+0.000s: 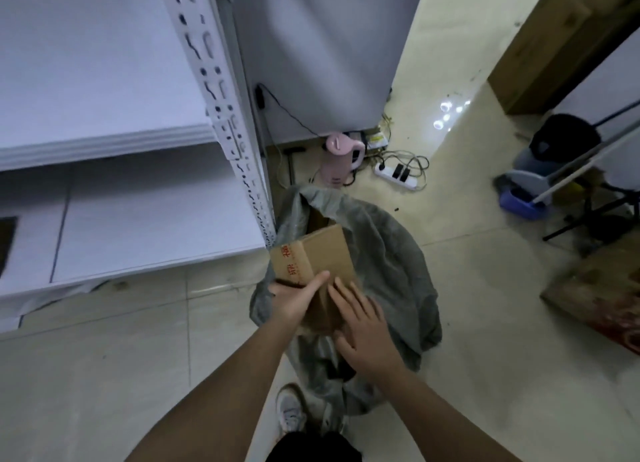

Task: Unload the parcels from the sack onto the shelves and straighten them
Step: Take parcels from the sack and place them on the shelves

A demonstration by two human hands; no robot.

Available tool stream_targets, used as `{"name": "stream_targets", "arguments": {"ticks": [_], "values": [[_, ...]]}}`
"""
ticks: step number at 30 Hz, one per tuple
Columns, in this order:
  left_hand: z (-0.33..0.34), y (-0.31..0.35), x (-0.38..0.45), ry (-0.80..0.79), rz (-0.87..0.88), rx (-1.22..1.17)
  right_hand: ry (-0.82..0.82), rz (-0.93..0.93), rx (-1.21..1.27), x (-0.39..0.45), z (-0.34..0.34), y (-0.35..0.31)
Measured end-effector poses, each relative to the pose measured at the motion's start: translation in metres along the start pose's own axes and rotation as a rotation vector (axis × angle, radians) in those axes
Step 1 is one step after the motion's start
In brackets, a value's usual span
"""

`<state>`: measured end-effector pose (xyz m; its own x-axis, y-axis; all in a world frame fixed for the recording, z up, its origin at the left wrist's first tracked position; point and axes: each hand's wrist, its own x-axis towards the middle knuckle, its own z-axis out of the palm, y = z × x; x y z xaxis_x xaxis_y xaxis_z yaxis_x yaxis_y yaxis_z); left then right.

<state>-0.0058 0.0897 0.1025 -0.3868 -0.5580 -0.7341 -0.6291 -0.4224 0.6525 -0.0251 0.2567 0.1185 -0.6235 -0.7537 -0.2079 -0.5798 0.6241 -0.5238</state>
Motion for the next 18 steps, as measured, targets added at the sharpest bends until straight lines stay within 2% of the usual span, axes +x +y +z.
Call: {"name": "stream_targets", "arguments": {"ticks": [3,6,8,10,13,15,18], "values": [[-0.025,0.018,-0.017,-0.052,0.082,-0.001,0.064,-0.003,0.123,0.0,-0.017,-0.019],[-0.061,0.032,-0.039,-0.071,0.276,0.101,0.233,0.223,0.554,0.017,-0.038,-0.044],[-0.086,0.038,-0.052,-0.027,0.374,0.153,0.254,0.394,0.774,0.039,-0.055,-0.059],[-0.114,0.042,-0.065,0.019,0.466,0.17,0.173,0.501,0.941,0.062,-0.069,-0.075],[-0.151,0.049,-0.087,0.051,0.641,0.255,-0.093,0.593,1.033,0.09,-0.089,-0.103],[-0.178,0.053,-0.1,0.1,0.737,0.33,-0.237,0.592,1.057,0.101,-0.097,-0.128],[-0.214,0.056,-0.111,0.198,0.868,0.412,-0.366,0.55,1.097,0.115,-0.104,-0.172]]}}
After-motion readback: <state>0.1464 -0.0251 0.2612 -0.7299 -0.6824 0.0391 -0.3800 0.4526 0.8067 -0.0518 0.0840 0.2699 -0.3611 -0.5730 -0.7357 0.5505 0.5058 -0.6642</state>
